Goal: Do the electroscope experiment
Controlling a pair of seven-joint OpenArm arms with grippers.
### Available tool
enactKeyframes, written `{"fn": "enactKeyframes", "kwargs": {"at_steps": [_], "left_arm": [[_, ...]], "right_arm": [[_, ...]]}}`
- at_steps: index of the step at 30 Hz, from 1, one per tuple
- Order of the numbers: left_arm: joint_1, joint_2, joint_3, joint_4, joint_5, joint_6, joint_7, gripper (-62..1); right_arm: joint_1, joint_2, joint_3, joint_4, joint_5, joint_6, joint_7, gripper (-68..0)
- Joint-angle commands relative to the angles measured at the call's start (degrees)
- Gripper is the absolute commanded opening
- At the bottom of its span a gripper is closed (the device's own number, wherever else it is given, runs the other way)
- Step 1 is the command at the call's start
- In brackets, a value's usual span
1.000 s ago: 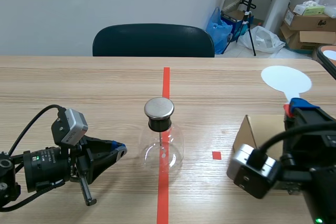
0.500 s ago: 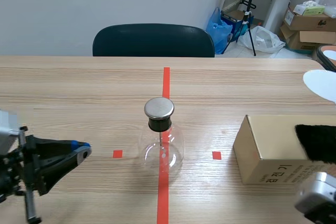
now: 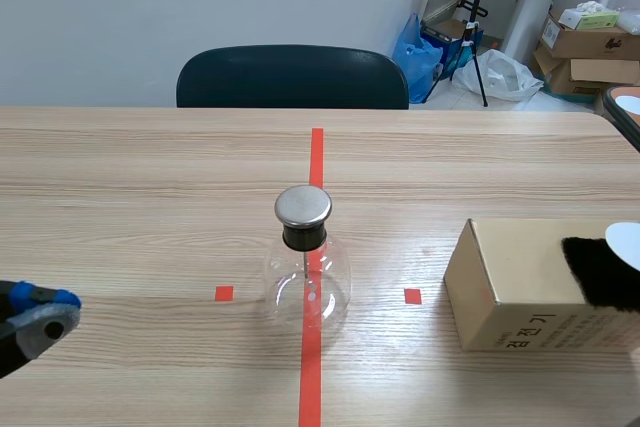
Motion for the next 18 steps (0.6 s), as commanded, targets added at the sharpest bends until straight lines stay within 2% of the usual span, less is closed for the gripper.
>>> {"fn": "enactKeyframes", "kwargs": {"at_steps": [1,3,5,10,12,15,18], "left_arm": [[1.95,0.81,-1.31,1.11,-1.95,-0.22,-0.87,-57.9],[5.16,1.70,-4.63,3.30,-1.88,-0.22,-0.85,-53.4],[7.82,2.99,-7.58,5.07,-1.86,-0.22,-0.85,-45.5],[11.74,5.73,-12.46,8.26,-1.57,-0.22,-1.36,-19.2],[12.37,6.58,-13.49,9.07,-1.16,-0.22,-1.97,-10.9],[12.48,7.30,-14.01,9.42,2.51,-0.22,-3.02,0.6],[12.48,7.30,-14.01,9.46,5.20,-0.22,-5.81,1.4]], "right_arm": [[0.87,-0.02,1.05,0.28,0.59,-3.30,0.68,-66.4],[1.73,0.00,1.55,-1.22,0.57,-3.30,1.40,-66.4],[2.38,0.02,1.77,-2.64,0.52,-3.30,2.03,-66.4],[3.89,0.02,1.77,-5.64,-1.18,-3.30,1.99,-66.4],[4.48,0.02,1.77,-6.93,-1.81,-3.30,1.99,-66.4],[5.51,0.00,1.75,-8.90,-2.73,-3.30,1.99,-66.4],[6.27,0.00,1.70,-10.10,-3.26,-3.30,1.99,-66.4]]}}
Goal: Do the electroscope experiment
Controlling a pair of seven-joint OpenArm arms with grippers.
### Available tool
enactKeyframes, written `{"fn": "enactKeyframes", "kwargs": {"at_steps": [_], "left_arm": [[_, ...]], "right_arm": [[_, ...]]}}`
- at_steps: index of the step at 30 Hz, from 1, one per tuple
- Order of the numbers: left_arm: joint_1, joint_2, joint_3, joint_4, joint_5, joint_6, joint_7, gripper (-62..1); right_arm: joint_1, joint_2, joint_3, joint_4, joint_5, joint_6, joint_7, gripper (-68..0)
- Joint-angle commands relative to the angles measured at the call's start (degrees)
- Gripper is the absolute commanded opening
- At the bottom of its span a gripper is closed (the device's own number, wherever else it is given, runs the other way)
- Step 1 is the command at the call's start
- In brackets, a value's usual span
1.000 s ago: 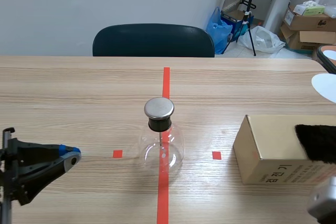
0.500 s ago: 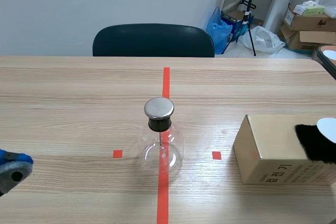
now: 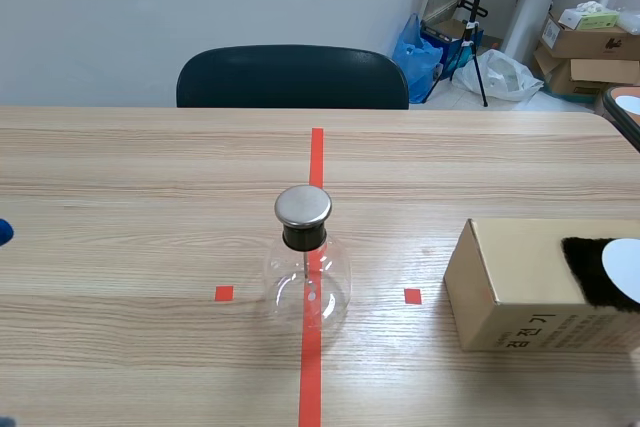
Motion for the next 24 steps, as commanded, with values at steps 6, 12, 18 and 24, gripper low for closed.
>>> {"fn": "enactKeyframes", "kwargs": {"at_steps": [6,12,18,24], "left_arm": [[-0.33,0.31,0.31,0.46,3.23,-0.09,-4.96,1.4],[-0.33,0.31,0.31,0.46,3.41,-0.09,-4.33,1.4],[-0.35,0.31,0.31,0.46,4.04,-0.09,-4.35,1.4],[-0.35,0.31,0.31,0.46,4.04,-0.09,-4.35,1.4]], "right_arm": [[0.44,0.04,0.37,0.66,-0.11,-3.28,0.59,-66.4],[0.42,0.04,0.33,0.66,-0.59,-3.28,7.54,-66.5],[0.42,0.20,0.37,0.66,-0.66,-3.28,-3.74,-66.5],[0.11,-0.02,0.37,0.66,-0.61,-3.28,5.14,-66.5]]}}
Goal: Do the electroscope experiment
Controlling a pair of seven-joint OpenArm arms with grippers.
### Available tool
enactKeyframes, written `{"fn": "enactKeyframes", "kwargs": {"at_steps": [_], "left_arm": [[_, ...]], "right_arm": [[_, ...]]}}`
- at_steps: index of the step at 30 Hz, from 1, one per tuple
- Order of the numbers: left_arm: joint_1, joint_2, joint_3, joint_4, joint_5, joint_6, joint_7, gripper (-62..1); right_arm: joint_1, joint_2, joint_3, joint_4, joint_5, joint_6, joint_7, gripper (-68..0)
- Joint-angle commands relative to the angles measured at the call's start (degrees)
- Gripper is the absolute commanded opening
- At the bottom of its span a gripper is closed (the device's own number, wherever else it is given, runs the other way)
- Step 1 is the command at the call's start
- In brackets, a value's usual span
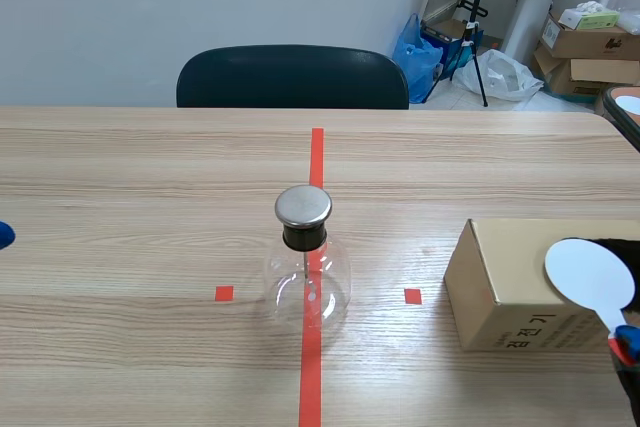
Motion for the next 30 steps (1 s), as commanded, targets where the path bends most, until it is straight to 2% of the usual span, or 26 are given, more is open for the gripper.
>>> {"fn": "enactKeyframes", "kwargs": {"at_steps": [1,2,3,4,7,8,9,12,13,14,17,18,19,22,23,24,28,29,30], "left_arm": [[-0.15,0.33,0.26,0.46,-0.61,-0.09,-0.79,1.4],[-0.15,0.33,0.26,0.46,-0.61,-0.09,-0.79,1.4],[-0.15,0.33,0.26,0.46,-0.61,-0.09,-0.79,1.4],[-0.15,0.31,0.26,0.46,-0.61,-0.09,-0.79,1.4],[-0.15,0.33,0.26,0.46,-0.61,-0.09,-0.81,1.4],[-0.15,0.39,0.26,0.46,-0.61,-0.09,-0.81,1.4],[-0.15,0.68,0.26,0.46,-0.63,-0.09,-0.79,1.4],[-0.15,1.64,0.11,0.44,-0.61,-0.09,-0.76,1.4],[-0.15,1.68,0.11,0.44,-0.61,-0.09,-0.76,1.4],[-0.15,1.77,0.11,0.44,-0.61,-0.09,-0.76,1.4],[-0.15,1.97,0.11,0.44,-0.63,-0.09,-0.79,1.4],[-0.15,2.19,0.11,0.44,-0.63,-0.09,-0.79,1.4],[-0.15,2.36,0.11,0.44,-0.63,-0.09,-0.79,1.4],[-0.17,2.54,0.00,0.44,-0.66,-0.09,-0.79,1.4],[-0.17,2.54,0.00,0.44,-0.66,-0.09,-0.79,1.4],[-0.17,2.56,-0.04,0.44,-0.68,-0.09,-0.79,1.4],[-0.17,2.91,-0.04,0.44,-0.87,-0.09,-0.81,1.4],[-0.17,3.04,-0.04,0.44,-0.87,-0.09,-0.79,1.4],[-0.17,3.04,-0.04,0.44,-0.87,-0.09,-0.79,1.4]], "right_arm": [[-0.48,0.48,0.44,0.83,0.85,-2.86,-7.39,-66.5],[-0.59,0.44,0.44,0.83,0.83,-2.86,-12.02,-66.5],[-0.70,0.46,0.46,0.83,0.83,-2.86,-14.19,-66.5],[-0.92,0.59,0.48,0.83,0.85,-2.86,-13.20,-66.5],[-1.05,0.72,0.46,0.81,1.44,-2.86,-0.24,-66.5],[-1.05,0.46,0.44,0.81,1.44,-2.86,1.86,-66.5],[-1.07,0.04,0.44,0.81,1.44,-2.86,1.51,-66.5],[-1.70,-0.81,0.57,0.81,1.66,-2.86,-11.76,-66.5],[-1.99,-0.79,0.85,0.79,1.46,-2.86,-13.42,-66.5],[-2.21,-0.61,1.40,0.79,1.09,-2.86,-10.95,-66.5],[-2.12,-0.11,2.14,0.79,0.90,-2.86,3.21,-66.5],[-1.95,-0.26,2.01,0.79,0.87,-2.86,4.63,-66.5],[-1.84,-0.52,1.84,0.79,1.05,-2.86,3.82,-66.5],[-2.01,-1.40,1.84,0.79,1.86,-2.86,-8.92,-66.5],[-2.12,-1.38,1.92,0.79,1.66,-2.86,-11.39,-66.5],[-2.16,-1.18,2.10,0.79,1.44,-2.86,-10.99,-66.5],[-1.84,-0.48,2.21,0.79,0.83,-2.86,1.73,-66.5],[-1.81,-0.66,2.21,0.79,0.85,-2.86,1.40,-66.5],[-1.86,-0.90,2.23,0.79,1.31,-2.86,-2.38,-66.5]]}}
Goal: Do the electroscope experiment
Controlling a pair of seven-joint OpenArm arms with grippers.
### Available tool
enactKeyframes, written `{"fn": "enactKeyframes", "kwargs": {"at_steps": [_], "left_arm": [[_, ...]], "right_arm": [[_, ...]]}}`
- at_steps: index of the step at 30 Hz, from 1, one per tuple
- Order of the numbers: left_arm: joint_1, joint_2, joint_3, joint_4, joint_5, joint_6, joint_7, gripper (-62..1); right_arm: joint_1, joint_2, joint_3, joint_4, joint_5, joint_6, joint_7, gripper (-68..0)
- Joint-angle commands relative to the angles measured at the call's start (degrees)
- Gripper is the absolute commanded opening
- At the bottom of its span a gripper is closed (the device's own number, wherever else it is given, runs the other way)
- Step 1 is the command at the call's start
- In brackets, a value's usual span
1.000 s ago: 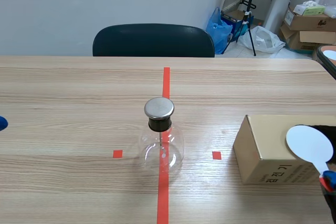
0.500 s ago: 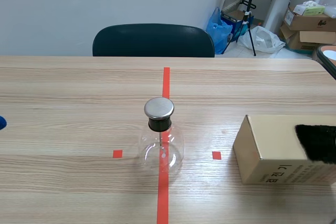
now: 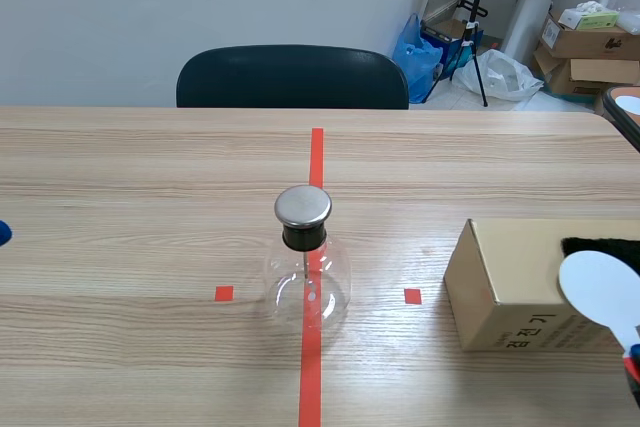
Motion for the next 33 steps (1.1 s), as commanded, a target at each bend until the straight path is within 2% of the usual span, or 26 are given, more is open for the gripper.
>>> {"fn": "enactKeyframes", "kwargs": {"at_steps": [1,2,3,4,7,8,9,12,13,14,17,18,19,22,23,24,27,28,29,32,33], "left_arm": [[-0.02,0.72,-0.04,0.44,-0.83,-0.09,-0.79,1.4],[-0.02,0.72,-0.13,0.44,-0.83,-0.09,-0.79,1.4],[-0.02,0.74,-0.20,0.44,-0.83,-0.09,-0.79,1.4],[-0.02,0.74,-0.26,0.44,-0.83,-0.09,-0.81,1.4],[-0.02,0.79,-0.26,0.44,-0.83,-0.09,-0.81,1.4],[-0.02,0.79,-0.26,0.44,-0.90,-0.09,-0.81,1.4],[-0.02,0.76,-0.26,0.44,-1.25,-0.09,-0.79,1.4],[-0.04,0.74,-0.48,0.44,-1.97,-0.09,-0.81,1.4],[-0.15,0.74,-0.48,0.44,-2.10,-0.09,-0.81,1.4],[-0.15,0.74,-0.52,0.44,-2.10,-0.09,-0.79,1.4],[-0.15,0.76,-0.52,0.44,-2.10,-0.09,-0.81,1.4],[-0.15,0.76,-0.52,0.44,-2.10,-0.09,-0.81,1.4],[-0.15,0.76,-0.52,0.44,-2.10,-0.09,-0.81,1.4],[-0.15,0.74,-0.52,0.44,-2.08,-0.09,-0.79,1.4],[-0.15,0.74,-0.52,0.44,-2.08,-0.09,-0.79,1.4],[-0.15,0.76,-0.52,0.44,-2.08,-0.09,-0.79,1.4],[-0.15,0.96,-0.52,0.44,-2.10,-0.09,-0.79,1.4],[-0.15,1.22,-0.52,0.44,-2.08,-0.09,-0.79,1.4],[-0.15,1.49,-0.52,0.44,-2.08,-0.09,-0.79,1.4],[-0.15,1.55,-0.52,0.44,-2.05,-0.09,-0.76,1.4],[-0.15,1.55,-0.52,0.44,-2.05,-0.09,-0.79,1.4]], "right_arm": [[-0.22,0.11,0.28,0.66,1.29,-2.84,-9.42,-66.5],[-0.37,0.15,0.28,0.66,1.22,-2.84,-14.25,-66.5],[-0.48,0.24,0.39,0.66,1.16,-2.84,-15.76,-66.5],[-0.48,0.37,0.48,0.66,1.01,-2.84,-14.29,-66.5],[-0.11,0.63,0.37,0.66,0.35,-2.84,-2.99,-66.5],[-0.11,0.61,0.37,0.66,0.42,-2.84,-1.49,-66.5],[-0.15,0.61,0.37,0.66,0.87,-2.84,-2.54,-66.5],[-0.48,0.63,0.39,0.66,1.66,-2.84,-14.25,-66.5],[-0.46,0.68,0.42,0.66,1.25,-2.84,-15.56,-66.5],[-0.39,0.94,0.42,0.66,0.74,-2.84,-14.08,-66.5],[0.02,1.11,0.42,0.66,0.24,-2.84,-1.40,-66.5],[0.02,1.07,0.42,0.66,0.42,-2.84,0.35,-66.5],[-0.02,1.07,0.42,0.66,0.92,-2.84,-0.59,-66.5],[-0.46,1.09,0.44,0.66,1.70,-2.84,-12.96,-66.5],[-0.46,1.14,0.44,0.66,1.22,-2.84,-14.43,-66.5],[-0.42,1.27,0.44,0.66,0.81,-2.84,-12.79,-66.5],[0.00,1.25,0.42,0.66,0.57,-2.84,-0.44,-66.5],[0.00,1.22,0.42,0.66,0.74,-2.84,0.68,-66.5],[-0.15,1.11,0.44,0.66,1.55,-2.84,-0.76,-66.5],[-0.37,0.96,0.55,0.66,2.27,-2.84,-13.55,-66.5],[-0.33,1.09,0.55,0.66,1.68,-2.84,-14.32,-66.5]]}}
